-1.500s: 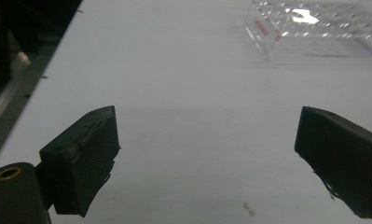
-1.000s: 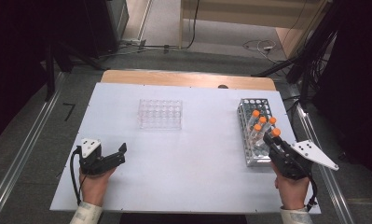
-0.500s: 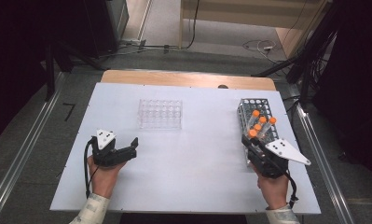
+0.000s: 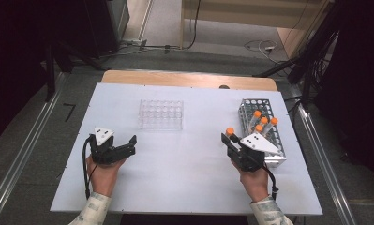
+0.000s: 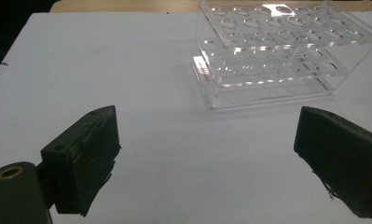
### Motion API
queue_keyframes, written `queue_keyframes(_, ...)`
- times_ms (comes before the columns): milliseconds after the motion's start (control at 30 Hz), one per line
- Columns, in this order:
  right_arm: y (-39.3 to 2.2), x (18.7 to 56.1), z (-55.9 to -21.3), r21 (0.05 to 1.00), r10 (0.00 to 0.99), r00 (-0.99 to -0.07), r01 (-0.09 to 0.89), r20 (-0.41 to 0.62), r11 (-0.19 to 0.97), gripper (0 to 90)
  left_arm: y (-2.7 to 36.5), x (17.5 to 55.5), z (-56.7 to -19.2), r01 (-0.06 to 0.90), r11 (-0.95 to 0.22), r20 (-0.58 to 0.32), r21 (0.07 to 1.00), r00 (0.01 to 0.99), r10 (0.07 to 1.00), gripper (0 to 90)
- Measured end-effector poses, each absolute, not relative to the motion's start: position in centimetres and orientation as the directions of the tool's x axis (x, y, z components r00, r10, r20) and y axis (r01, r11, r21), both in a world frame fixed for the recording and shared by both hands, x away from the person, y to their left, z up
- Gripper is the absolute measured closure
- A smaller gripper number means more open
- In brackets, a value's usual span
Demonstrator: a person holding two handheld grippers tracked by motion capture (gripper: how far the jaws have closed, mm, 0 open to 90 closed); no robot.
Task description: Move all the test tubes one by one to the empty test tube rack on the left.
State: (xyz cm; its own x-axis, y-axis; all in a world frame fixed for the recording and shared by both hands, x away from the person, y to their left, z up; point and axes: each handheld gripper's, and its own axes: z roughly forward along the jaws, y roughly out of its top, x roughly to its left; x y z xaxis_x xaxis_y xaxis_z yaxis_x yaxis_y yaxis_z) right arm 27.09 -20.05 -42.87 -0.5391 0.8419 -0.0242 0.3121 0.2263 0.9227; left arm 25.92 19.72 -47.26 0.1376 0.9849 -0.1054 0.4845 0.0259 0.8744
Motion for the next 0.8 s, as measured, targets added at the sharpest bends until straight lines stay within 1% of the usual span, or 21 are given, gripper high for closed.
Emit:
queue_keyframes(67,-19.1,27.5,-43.1,0.921,0.834,-0.551,0.313,-0.024,0.233,71.9,19.6,25.9,-47.1,0.477,0.028,-0.109,0.879,0.143,0.984,10.1)
queue_keyframes(133,-18.5,27.9,-43.2,0.920,0.830,-0.557,0.309,-0.031,0.241,71.9,19.3,25.9,-46.8,0.475,0.023,-0.119,0.880,0.173,0.978,11.2)
queue_keyframes(467,-16.4,29.2,-43.8,0.914,0.816,-0.578,0.319,-0.020,0.249,71.9,17.4,26.4,-46.2,0.461,-0.015,-0.106,0.887,0.237,0.966,12.7)
queue_keyframes(533,-15.7,29.4,-44.1,0.911,0.807,-0.590,0.322,-0.020,0.258,71.9,17.0,26.6,-46.1,0.454,-0.021,-0.105,0.891,0.250,0.963,15.5)
queue_keyframes(600,-15.2,29.6,-44.4,0.908,0.801,-0.598,0.315,-0.037,0.277,71.9,16.6,26.7,-45.9,0.449,-0.026,-0.104,0.893,0.262,0.959,16.0)
queue_keyframes(800,-14.2,29.8,-44.9,0.904,0.790,-0.612,0.321,-0.028,0.281,71.9,15.2,26.7,-45.2,0.437,-0.045,-0.102,0.898,0.308,0.946,18.2)
